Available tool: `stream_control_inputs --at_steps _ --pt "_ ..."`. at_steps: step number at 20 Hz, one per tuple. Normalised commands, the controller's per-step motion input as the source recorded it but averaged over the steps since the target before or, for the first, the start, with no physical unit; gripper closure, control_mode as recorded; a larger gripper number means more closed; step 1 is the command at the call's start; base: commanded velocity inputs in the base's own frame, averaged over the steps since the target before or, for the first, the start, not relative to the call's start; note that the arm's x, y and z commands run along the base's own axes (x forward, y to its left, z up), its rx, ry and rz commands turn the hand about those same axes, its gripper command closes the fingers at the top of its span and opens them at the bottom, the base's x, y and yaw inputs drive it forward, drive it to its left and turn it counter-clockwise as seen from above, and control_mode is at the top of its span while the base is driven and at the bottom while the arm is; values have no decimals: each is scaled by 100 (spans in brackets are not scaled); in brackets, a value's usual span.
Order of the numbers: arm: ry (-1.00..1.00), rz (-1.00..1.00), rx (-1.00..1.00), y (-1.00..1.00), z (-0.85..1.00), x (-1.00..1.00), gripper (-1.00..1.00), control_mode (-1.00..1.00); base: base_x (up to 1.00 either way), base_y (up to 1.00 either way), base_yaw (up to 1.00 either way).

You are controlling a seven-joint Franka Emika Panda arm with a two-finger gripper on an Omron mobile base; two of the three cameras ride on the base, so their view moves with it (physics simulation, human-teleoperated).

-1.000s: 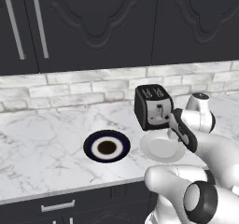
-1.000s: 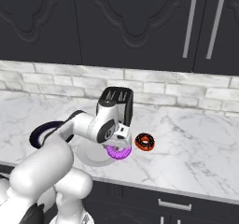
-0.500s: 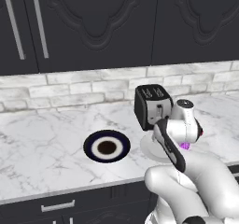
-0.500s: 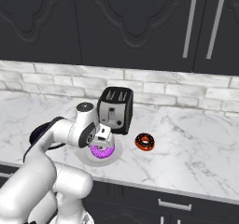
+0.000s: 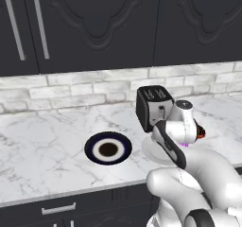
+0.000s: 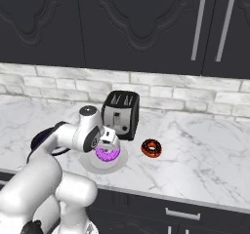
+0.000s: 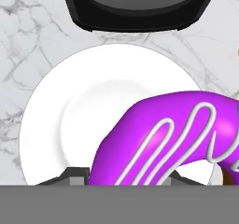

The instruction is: Place the pastries on the plates.

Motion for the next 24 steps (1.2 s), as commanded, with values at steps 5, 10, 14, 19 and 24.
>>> stream_control_inputs --at_steps 5,10,14,19,24 --pt "0 0 0 15 -31 25 100 -100 0 0 0" --pt "0 0 0 15 -46 4 100 -100 0 0 0" --pt "0 0 0 16 -46 3 100 -100 0 0 0" --pt "0 0 0 12 -40 7 100 -100 0 0 0" --pt "3 0 0 0 -35 1 100 -100 0 0 0"
